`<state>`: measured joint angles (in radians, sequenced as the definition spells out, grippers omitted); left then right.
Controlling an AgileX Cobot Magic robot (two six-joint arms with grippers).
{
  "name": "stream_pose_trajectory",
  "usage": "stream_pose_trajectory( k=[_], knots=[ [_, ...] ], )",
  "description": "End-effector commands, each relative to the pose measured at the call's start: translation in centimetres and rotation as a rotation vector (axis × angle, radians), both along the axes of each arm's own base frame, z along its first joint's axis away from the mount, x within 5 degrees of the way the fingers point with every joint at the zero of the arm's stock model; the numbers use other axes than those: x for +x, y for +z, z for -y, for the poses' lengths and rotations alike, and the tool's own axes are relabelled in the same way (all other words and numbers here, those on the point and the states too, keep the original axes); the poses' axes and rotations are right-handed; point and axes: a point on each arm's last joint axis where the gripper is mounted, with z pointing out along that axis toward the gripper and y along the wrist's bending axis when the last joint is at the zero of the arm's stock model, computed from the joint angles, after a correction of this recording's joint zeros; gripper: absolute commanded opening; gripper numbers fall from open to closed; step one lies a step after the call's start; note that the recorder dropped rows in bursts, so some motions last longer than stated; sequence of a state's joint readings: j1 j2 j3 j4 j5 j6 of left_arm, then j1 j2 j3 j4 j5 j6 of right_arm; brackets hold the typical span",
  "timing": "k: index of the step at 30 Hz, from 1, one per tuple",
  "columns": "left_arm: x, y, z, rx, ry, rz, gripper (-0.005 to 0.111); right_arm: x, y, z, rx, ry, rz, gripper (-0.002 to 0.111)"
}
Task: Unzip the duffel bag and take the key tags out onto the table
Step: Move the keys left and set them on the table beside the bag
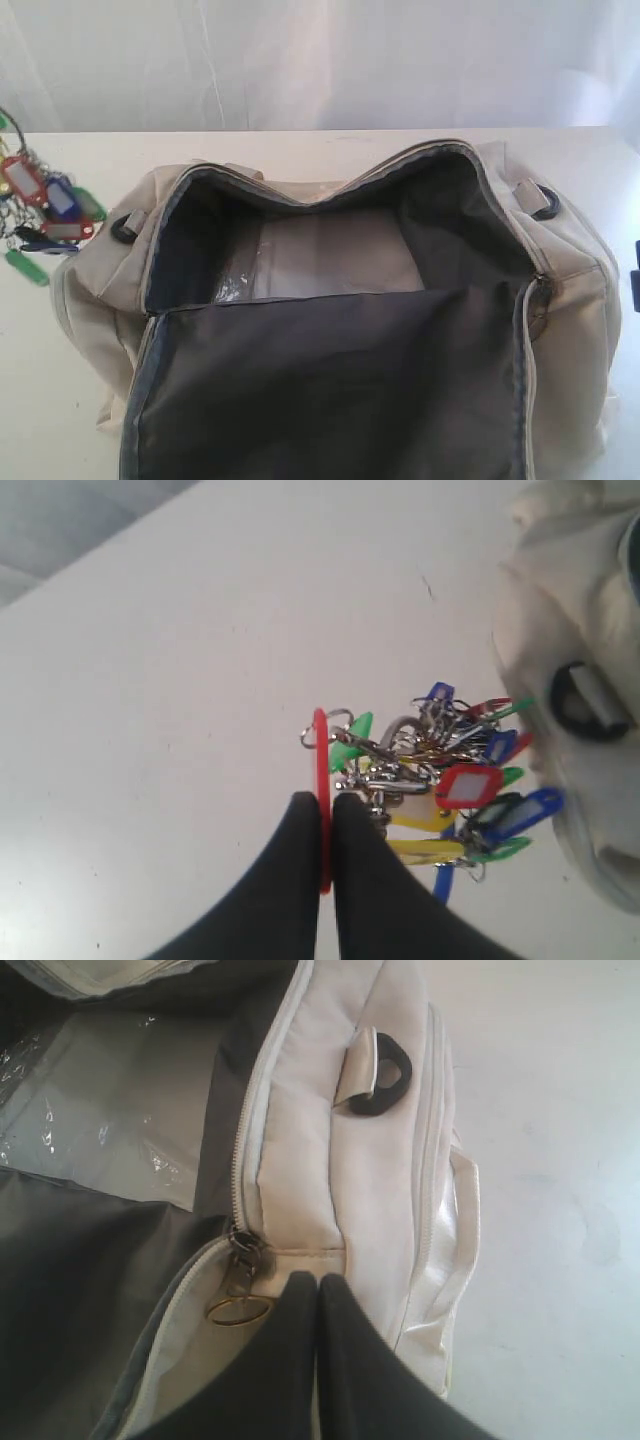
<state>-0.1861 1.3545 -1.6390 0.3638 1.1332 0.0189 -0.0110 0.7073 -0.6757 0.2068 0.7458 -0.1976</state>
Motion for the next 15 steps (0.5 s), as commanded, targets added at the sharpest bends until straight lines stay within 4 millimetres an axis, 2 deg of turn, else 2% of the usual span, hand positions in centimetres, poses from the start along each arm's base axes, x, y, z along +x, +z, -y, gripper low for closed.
stream_pose_trajectory(
  k=[1, 9, 15],
  knots=[
    [-0.9, -3.2, -1.0, 0.026, 0.053, -0.186, 0.0, 0.0, 0.1, 0.0, -0.001, 0.005, 0.014, 0.0],
    [-0.2, -8.9, -1.6, 0.021, 0.042, -0.26, 0.0, 0.0, 0.1, 0.0, -0.001, 0.005, 0.014, 0.0],
    [0.3, -12.4, -1.7, -0.044, 0.041, -0.222, 0.0, 0.0, 0.1, 0.0, -0.001, 0.005, 0.016, 0.0]
  ],
)
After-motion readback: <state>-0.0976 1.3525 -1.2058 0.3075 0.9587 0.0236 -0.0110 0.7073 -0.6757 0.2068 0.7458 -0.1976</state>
